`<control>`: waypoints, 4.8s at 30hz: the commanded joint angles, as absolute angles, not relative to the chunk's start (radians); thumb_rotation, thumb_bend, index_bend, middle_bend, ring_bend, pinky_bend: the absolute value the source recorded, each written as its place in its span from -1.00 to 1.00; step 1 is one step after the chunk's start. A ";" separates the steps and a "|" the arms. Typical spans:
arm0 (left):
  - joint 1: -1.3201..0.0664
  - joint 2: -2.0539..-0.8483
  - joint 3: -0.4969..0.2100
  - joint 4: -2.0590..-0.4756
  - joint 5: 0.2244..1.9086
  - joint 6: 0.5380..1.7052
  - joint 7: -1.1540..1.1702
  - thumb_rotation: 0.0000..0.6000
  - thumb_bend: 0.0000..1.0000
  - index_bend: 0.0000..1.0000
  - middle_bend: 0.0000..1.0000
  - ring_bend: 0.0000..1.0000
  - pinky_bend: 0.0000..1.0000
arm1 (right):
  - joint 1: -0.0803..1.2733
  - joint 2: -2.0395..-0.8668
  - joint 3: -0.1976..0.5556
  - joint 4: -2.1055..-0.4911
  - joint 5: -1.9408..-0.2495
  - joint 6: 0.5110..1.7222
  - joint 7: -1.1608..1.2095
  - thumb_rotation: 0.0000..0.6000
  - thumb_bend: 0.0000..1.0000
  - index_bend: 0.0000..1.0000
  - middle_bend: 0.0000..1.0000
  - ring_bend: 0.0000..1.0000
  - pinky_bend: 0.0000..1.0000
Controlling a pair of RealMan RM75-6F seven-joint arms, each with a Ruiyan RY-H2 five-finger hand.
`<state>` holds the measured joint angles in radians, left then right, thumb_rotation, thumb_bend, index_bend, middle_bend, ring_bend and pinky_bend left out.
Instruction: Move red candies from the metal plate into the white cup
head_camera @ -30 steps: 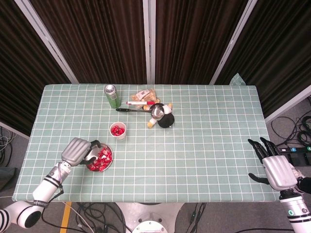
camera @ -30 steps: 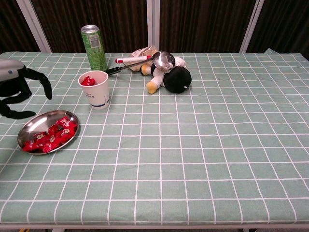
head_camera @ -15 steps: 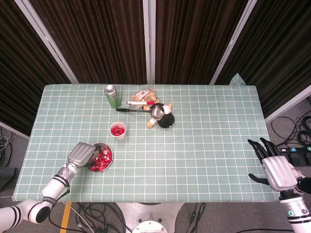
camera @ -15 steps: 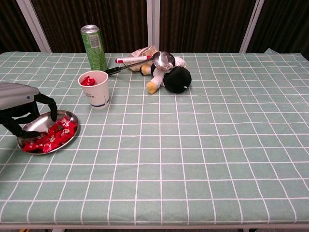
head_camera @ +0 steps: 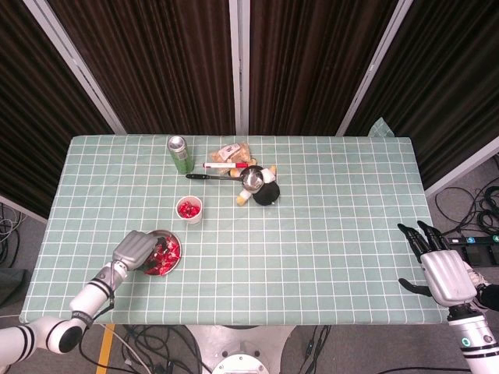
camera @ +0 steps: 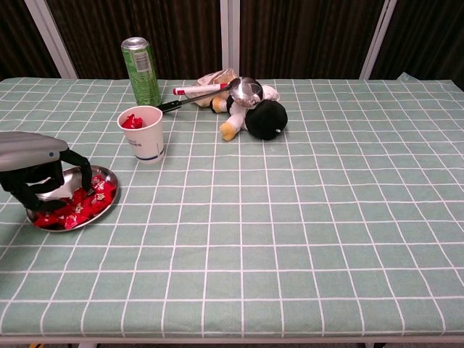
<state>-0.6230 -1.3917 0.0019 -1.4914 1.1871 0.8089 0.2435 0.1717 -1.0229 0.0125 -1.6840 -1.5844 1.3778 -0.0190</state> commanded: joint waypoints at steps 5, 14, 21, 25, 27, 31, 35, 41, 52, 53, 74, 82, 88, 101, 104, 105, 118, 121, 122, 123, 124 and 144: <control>-0.645 -1.376 0.000 -1.501 1.120 0.771 0.285 1.00 -0.22 -0.14 0.90 0.87 1.00 | 0.170 -1.023 0.012 -1.684 -1.584 1.380 -0.020 1.00 -0.95 -0.91 -0.69 -1.00 -0.78; -0.649 -1.379 0.004 -1.499 1.040 0.793 0.353 1.00 -0.21 -0.14 0.90 0.87 1.00 | 0.168 -1.022 0.012 -1.685 -1.583 1.382 -0.019 1.00 -0.95 -0.92 -0.69 -1.00 -0.78; -0.644 -1.418 0.002 -1.465 1.057 0.825 0.354 1.00 -0.24 -0.11 0.91 0.87 1.00 | 0.167 -1.021 0.012 -1.684 -1.582 1.383 -0.017 1.00 -0.95 -0.92 -0.69 -1.00 -0.78; -0.640 -1.444 0.004 -1.432 1.077 0.837 0.348 1.00 -0.28 -0.08 0.91 0.88 1.00 | 0.166 -1.019 0.012 -1.686 -1.579 1.382 -0.018 1.00 -0.95 -0.91 -0.69 -1.00 -0.78; -0.636 -1.454 0.001 -1.418 1.083 0.841 0.337 1.00 -0.31 -0.06 0.92 0.88 1.00 | 0.164 -1.019 0.012 -1.685 -1.580 1.385 -0.018 1.00 -0.95 -0.92 -0.69 -1.00 -0.77; -0.629 -1.471 0.002 -1.389 1.097 0.850 0.323 1.00 -0.34 -0.03 0.92 0.88 1.00 | 0.166 -1.018 0.014 -1.687 -1.577 1.382 -0.019 1.00 -0.95 -0.92 -0.69 -1.00 -0.77; -0.624 -1.483 0.004 -1.368 1.108 0.846 0.308 1.00 -0.35 0.00 0.92 0.88 1.00 | 0.167 -1.017 0.014 -1.690 -1.576 1.379 -0.021 1.00 -0.95 -0.92 -0.69 -1.00 -0.77; -0.616 -1.505 0.000 -1.335 1.133 0.855 0.280 1.00 -0.42 0.07 0.93 0.88 1.00 | 0.167 -1.017 0.015 -1.692 -1.576 1.379 -0.025 1.00 -0.95 -0.92 -0.69 -1.00 -0.76; -0.600 -1.525 -0.019 -1.289 1.174 0.867 0.195 1.00 -0.36 0.27 0.95 0.90 1.00 | 0.166 -1.013 0.017 -1.698 -1.573 1.380 -0.028 1.00 -0.95 -0.91 -0.68 -1.00 -0.75; -0.598 -1.522 -0.022 -1.290 1.177 0.870 0.187 1.00 -0.35 0.28 0.96 0.90 1.00 | 0.167 -1.013 0.017 -1.699 -1.574 1.380 -0.028 1.00 -0.95 -0.91 -0.68 -1.00 -0.75; -0.735 -1.418 -0.209 -1.424 1.134 0.839 0.171 1.00 -0.33 0.28 0.96 0.90 1.00 | 0.168 -1.013 0.019 -1.682 -1.579 1.384 -0.007 1.00 -0.95 -0.91 -0.68 -1.00 -0.75; -0.829 -1.486 -0.239 -1.346 1.056 0.767 0.229 1.00 -0.32 0.27 0.95 0.90 1.00 | 0.170 -1.014 0.020 -1.681 -1.573 1.379 -0.006 1.00 -0.95 -0.92 -0.68 -1.00 -0.75; -0.870 -1.499 -0.225 -1.330 0.989 0.718 0.278 1.00 -0.32 0.03 0.93 0.89 1.00 | 0.167 -1.013 0.021 -1.678 -1.568 1.380 -0.003 1.00 -0.95 -0.92 -0.68 -1.00 -0.75; -0.752 -1.389 -0.176 -1.496 1.058 0.922 0.236 1.00 -0.31 -0.28 0.90 0.88 1.00 | 0.171 -1.013 0.021 -1.679 -1.576 1.378 0.000 1.00 -0.95 -0.91 -0.68 -1.00 -0.74; -0.698 -1.361 -0.146 -1.528 1.127 0.986 0.188 1.00 -0.31 -0.23 0.90 0.88 1.00 | 0.172 -1.014 0.021 -1.679 -1.577 1.377 0.000 1.00 -0.95 -0.92 -0.68 -1.00 -0.74; -0.679 -1.353 -0.129 -1.534 1.158 1.005 0.173 1.00 -0.31 -0.19 0.90 0.88 1.00 | 0.173 -1.014 0.020 -1.679 -1.578 1.377 0.000 1.00 -0.95 -0.92 -0.68 -1.00 -0.74; -0.637 -1.461 0.003 -1.402 1.312 0.958 0.151 1.00 -0.32 -0.02 0.91 0.88 1.00 | 0.173 -1.015 0.018 -1.685 -1.585 1.379 -0.008 1.00 -0.95 -0.91 -0.68 -1.00 -0.73; -0.642 -1.492 0.004 -1.360 1.311 0.939 0.165 1.00 -0.32 -0.04 0.91 0.88 1.00 | 0.172 -1.012 0.018 -1.689 -1.582 1.380 -0.013 1.00 -0.95 -0.91 -0.68 -1.00 -0.73; -0.644 -1.500 0.004 -1.348 1.309 0.933 0.168 1.00 -0.32 -0.05 0.91 0.88 1.00 | 0.172 -1.011 0.019 -1.691 -1.581 1.380 -0.014 1.00 -0.95 -0.92 -0.68 -1.00 -0.73; -0.646 -1.510 0.003 -1.333 1.305 0.923 0.172 1.00 -0.32 -0.05 0.91 0.88 1.00 | 0.171 -1.010 0.019 -1.692 -1.580 1.380 -0.016 1.00 -0.95 -0.91 -0.68 -1.00 -0.73; -0.647 -1.517 0.002 -1.322 1.303 0.919 0.177 1.00 -0.32 -0.05 0.91 0.88 1.00 | 0.170 -1.010 0.018 -1.693 -1.579 1.381 -0.017 1.00 -0.95 -0.92 -0.68 -1.00 -0.73; -0.668 -1.564 -0.020 -1.232 1.263 0.847 0.239 1.00 -0.32 -0.05 0.91 0.88 1.00 | 0.171 -1.009 0.020 -1.698 -1.567 1.373 -0.026 1.00 -0.95 -0.91 -0.68 -1.00 -0.73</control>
<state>-0.6685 -1.5621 -0.0203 -1.2342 1.2652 0.8489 0.2374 0.1707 -1.0093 0.0201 -1.6982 -1.5667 1.3731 -0.0265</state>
